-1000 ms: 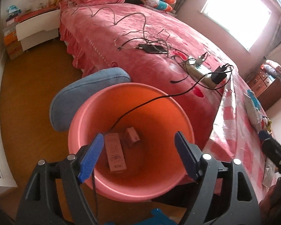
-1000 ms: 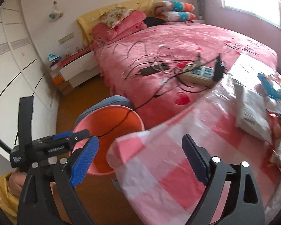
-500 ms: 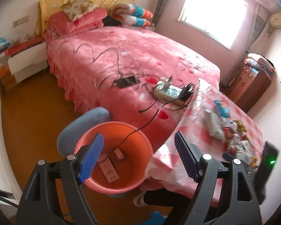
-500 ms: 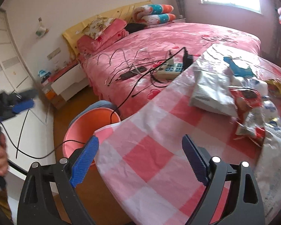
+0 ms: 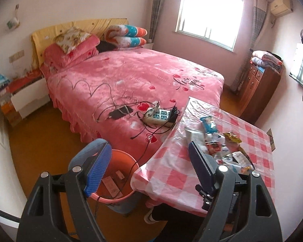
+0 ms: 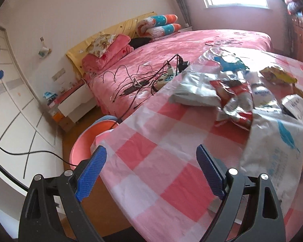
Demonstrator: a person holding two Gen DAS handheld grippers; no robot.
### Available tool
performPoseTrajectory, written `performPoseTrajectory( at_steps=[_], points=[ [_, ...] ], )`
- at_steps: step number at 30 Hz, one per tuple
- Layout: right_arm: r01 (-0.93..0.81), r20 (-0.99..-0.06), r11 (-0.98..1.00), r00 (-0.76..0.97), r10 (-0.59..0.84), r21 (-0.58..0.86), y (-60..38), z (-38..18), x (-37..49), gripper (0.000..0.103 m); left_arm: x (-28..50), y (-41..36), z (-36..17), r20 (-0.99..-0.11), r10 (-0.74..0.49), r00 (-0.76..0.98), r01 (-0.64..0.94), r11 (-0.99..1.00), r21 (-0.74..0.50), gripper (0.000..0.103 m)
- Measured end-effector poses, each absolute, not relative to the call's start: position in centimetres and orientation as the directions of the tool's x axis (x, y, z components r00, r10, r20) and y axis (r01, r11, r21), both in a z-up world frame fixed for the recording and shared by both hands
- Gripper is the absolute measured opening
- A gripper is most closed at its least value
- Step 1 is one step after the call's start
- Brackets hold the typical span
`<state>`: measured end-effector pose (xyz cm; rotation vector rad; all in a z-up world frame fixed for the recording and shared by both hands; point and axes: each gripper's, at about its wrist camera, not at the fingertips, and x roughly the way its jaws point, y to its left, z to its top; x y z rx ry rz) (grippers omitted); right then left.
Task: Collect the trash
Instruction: 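Move both open tools back over the trash on the table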
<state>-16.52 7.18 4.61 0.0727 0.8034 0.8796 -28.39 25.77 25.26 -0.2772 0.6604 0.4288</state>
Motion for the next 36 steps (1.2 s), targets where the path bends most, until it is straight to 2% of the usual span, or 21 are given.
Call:
performPoseTrajectory(
  at_steps=[6, 11, 21, 36],
  points=[
    [-0.636, -0.570, 0.652, 0.377, 0.730, 0.413, 4.9, 4.3, -16.1, 0.090, -28.4, 22.1, 27.8, -0.649, 0.319, 0.691, -0.459, 0.887, -0.052, 0.079],
    [-0.632, -0.542, 0.641, 0.384, 0.747, 0.435, 3.2, 4.6, -16.1, 0.090, -28.6, 20.1, 27.5, -0.670, 0.310, 0.675, -0.462, 0.885, -0.056, 0.079],
    [-0.652, -0.523, 0.605, 0.354, 0.776, 0.457, 2.0, 4.5, -16.7, 0.090, -29.6, 18.2, 23.4, -0.733, 0.234, 0.638, -0.504, 0.847, -0.168, 0.079],
    [-0.703, -0.551, 0.579, 0.313, 0.773, 0.413, 3.7, 3.4, -18.6, 0.090, -32.5, 15.7, 18.7, -0.804, 0.127, 0.581, -0.562, 0.777, -0.284, 0.079]
  ],
)
